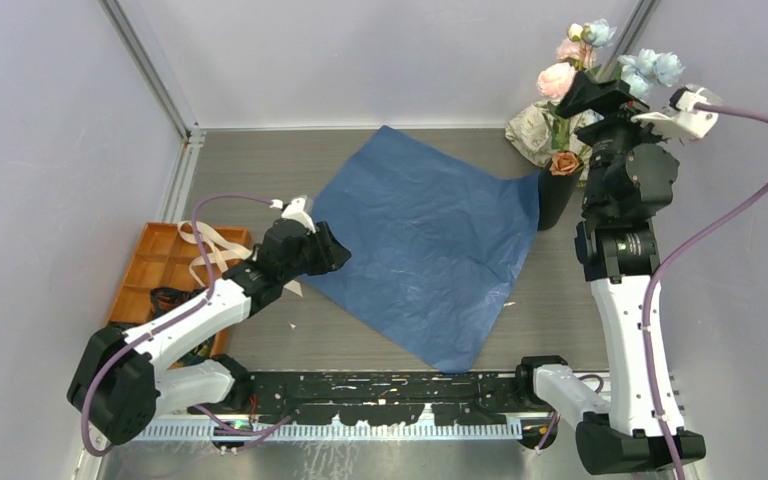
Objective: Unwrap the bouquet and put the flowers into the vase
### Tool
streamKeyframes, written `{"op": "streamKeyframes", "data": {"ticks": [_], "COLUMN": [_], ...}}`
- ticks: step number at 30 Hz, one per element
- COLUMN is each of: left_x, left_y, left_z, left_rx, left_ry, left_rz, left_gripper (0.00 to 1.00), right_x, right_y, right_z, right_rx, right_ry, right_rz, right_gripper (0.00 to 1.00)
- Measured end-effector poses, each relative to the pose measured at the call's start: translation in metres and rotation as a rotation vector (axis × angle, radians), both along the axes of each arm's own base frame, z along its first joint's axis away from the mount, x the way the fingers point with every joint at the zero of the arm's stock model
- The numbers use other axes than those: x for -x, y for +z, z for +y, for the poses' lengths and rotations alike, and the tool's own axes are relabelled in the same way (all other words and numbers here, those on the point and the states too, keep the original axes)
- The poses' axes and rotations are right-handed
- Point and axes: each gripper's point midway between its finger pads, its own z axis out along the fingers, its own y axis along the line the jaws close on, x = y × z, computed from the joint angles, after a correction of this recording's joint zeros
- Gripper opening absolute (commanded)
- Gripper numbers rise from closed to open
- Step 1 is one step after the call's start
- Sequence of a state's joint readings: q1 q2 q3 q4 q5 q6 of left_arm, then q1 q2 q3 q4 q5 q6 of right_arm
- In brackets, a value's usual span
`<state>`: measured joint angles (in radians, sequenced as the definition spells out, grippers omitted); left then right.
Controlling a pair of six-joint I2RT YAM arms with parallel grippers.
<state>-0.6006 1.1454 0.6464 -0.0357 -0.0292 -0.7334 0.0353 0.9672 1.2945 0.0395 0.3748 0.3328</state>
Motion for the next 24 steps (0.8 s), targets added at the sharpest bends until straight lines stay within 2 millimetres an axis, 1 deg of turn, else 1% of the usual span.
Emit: {"op": "streamKeyframes", "data": {"ticks": [3, 4, 6, 8, 9, 10, 11, 13, 14, 15, 16, 17, 18, 20, 22, 24], "left_x": [0.001, 0.002, 0.004, 0.006, 0.007, 0.008, 0.009, 0.011, 0.012, 0.014, 0.015, 0.017, 0.019, 0.023, 0.028, 0.033], "left_y": [0.006, 0.008, 0.012, 0.015, 0.017, 0.018, 0.02, 0.025, 0.028, 0.03, 0.033, 0.036, 0.039, 0.045, 0.052, 0.059], "left_z": [0.002, 0.003, 0.006, 0.009, 0.011, 0.013, 0.016, 0.022, 0.025, 0.027, 0.03, 0.033, 0.036, 0.042, 0.05, 0.058], "left_rx": [0.005, 0.006, 0.006, 0.003, 0.0, -0.004, -0.008, -0.015, -0.018, -0.02, -0.022, -0.023, -0.024, -0.024, -0.024, -0.022], "left_ry": [0.004, 0.006, 0.012, 0.02, 0.024, 0.03, 0.037, 0.054, 0.062, 0.069, 0.076, 0.083, 0.089, 0.104, 0.121, 0.139], "left_rz": [-0.012, -0.016, -0.023, -0.028, -0.031, -0.034, -0.037, -0.047, -0.052, -0.057, -0.06, -0.066, -0.071, -0.084, -0.098, -0.117], "left_gripper": [0.46, 0.46, 0.46, 0.46, 0.46, 0.46, 0.46, 0.46, 0.46, 0.46, 0.46, 0.46, 0.46, 0.46, 0.47, 0.47], "right_x": [-0.014, -0.019, -0.029, -0.035, -0.034, -0.032, -0.026, -0.009, -0.001, 0.008, 0.016, 0.02, 0.021, 0.022, 0.024, 0.029], "right_y": [-0.001, -0.004, -0.014, -0.028, -0.035, -0.042, -0.048, -0.062, -0.069, -0.08, -0.094, -0.107, -0.121, -0.159, -0.197, -0.238], "right_z": [0.029, 0.037, 0.061, 0.097, 0.117, 0.142, 0.169, 0.226, 0.245, 0.267, 0.285, 0.294, 0.299, 0.299, 0.29, 0.273], "right_rx": [-0.026, -0.032, -0.045, -0.043, -0.034, -0.012, 0.015, 0.09, 0.121, 0.154, 0.188, 0.208, 0.226, 0.263, 0.305, 0.352], "right_ry": [0.157, 0.201, 0.31, 0.427, 0.479, 0.535, 0.594, 0.709, 0.743, 0.782, 0.805, 0.81, 0.796, 0.736, 0.659, 0.56], "right_rz": [0.032, 0.047, 0.095, 0.168, 0.201, 0.243, 0.278, 0.347, 0.374, 0.409, 0.452, 0.488, 0.526, 0.621, 0.71, 0.803], "right_gripper": [1.0, 0.99, 0.99, 0.99, 1.0, 1.0, 0.99, 0.99, 0.99, 0.99, 1.0, 1.0, 1.0, 1.0, 0.99, 1.0]}}
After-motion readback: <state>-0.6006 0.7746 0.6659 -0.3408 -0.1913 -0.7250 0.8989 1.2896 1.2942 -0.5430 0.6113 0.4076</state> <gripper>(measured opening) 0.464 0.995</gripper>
